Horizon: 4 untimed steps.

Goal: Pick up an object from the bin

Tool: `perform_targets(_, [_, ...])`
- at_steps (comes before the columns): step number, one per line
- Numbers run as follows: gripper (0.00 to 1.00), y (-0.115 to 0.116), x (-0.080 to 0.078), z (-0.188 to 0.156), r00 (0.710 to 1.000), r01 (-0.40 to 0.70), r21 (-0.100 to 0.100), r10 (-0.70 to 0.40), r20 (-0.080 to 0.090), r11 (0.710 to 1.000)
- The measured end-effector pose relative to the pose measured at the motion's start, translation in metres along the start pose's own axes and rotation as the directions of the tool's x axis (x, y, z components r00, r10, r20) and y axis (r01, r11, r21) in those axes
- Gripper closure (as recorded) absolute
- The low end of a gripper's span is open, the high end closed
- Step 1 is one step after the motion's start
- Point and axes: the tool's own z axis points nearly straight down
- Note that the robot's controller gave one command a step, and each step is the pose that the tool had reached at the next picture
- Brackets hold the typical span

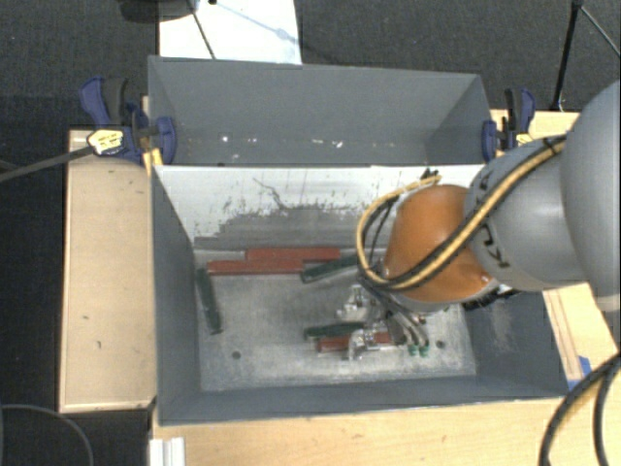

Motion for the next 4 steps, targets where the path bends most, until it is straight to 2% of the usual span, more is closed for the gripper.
perform_targets(1, [1.0,0.0,0.0,0.0,1.0,-0.001,0.0,0.001,0.0,1.0])
perform_targets(2, [1.0,0.015,0.011,-0.171,1.0,0.02,0.0,-0.02,-0.004,1.0])
perform_targets(3, [1.0,0.015,0.012,-0.169,1.0,0.02,0.0,-0.02,-0.007,1.0])
perform_targets(4, [0.0,-0.015,0.01,-0.248,1.0,-0.005,0.001,0.005,0.001,1.0])
